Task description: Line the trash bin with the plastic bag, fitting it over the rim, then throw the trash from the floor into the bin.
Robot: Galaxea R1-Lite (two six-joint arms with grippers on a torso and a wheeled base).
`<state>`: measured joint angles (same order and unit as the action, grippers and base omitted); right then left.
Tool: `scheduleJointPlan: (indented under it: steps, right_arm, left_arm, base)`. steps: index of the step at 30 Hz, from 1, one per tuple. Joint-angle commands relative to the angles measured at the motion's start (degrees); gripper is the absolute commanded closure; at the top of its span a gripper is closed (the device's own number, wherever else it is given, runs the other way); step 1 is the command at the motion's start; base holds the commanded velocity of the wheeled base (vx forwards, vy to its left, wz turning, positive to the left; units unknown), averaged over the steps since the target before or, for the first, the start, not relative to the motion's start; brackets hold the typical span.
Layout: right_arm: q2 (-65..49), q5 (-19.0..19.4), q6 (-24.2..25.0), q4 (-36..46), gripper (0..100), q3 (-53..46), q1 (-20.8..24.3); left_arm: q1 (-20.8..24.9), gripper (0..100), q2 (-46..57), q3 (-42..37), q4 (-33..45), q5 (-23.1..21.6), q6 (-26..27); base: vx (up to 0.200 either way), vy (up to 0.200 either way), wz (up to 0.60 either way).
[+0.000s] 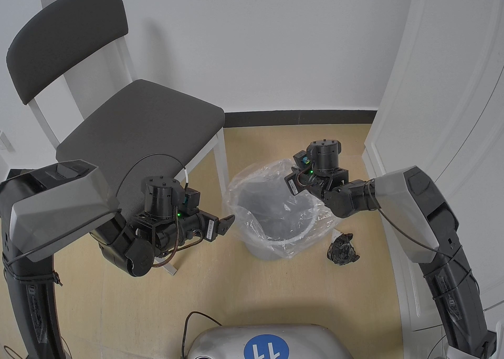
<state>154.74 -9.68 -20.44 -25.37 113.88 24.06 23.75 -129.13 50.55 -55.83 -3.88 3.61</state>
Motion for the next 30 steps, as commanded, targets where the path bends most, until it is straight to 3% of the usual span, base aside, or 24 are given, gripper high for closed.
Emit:
scheduleJointPlan:
  steps: [1, 7, 8, 16, 17, 19, 20, 30]
  right_arm:
    - [2.33, -0.43, 0.84, -1.79, 100, 0.71, 0.98]
    - [3.38, -2.8, 0.93, -10.49, 100, 0.71, 1.95]
    - [3.47, -2.98, 0.93, -11.55, 0, 0.71, 2.13]
    - [1.18, -4.38, 1.99, -15.68, 0, 0.11, 2.74]
    - [-4.27, -4.3, 1.9, -13.57, 0, -8.33, 2.74]
    - [-5.15, -4.21, 1.9, -13.04, 0, -9.82, 2.74]
    - [-9.45, -4.12, 2.07, -11.46, 0, -16.59, 2.74]
    - [-27.65, -4.38, 7.17, -16.2, 0, -44.36, 2.65]
  left_arm:
    - [-0.02, 0, 0.2, -0.11, -0.15, 0.01, 0.0]
    - [0.07, 0, 0.11, -0.11, -1.12, 0.1, 0.0]
    - [0.07, 0, 0.02, -0.11, -1.38, 0.1, 0.0]
    - [0.33, 0, -0.24, -0.46, -3.58, 0.01, -0.09]
    - [0.33, 0, -0.24, -0.81, -4.55, -0.25, -0.18]
    - [0.33, 0, -0.24, -0.81, -4.81, -0.25, -0.18]
    - [0.33, 0, -0.33, -0.9, -5.6, -0.34, -0.18]
    - [1.83, 0, -0.5, -2.74, -12.55, -0.25, -0.18]
  base:
    - [0.0, 0.0, 0.0]
    - [0.0, 0.0, 0.0]
    - [0.0, 0.0, 0.0]
    - [0.0, 0.0, 0.0]
    - [0.0, 0.0, 0.0]
    - [0.0, 0.0, 0.0]
    - [0.0, 0.0, 0.0]
    - [0.0, 0.0, 0.0]
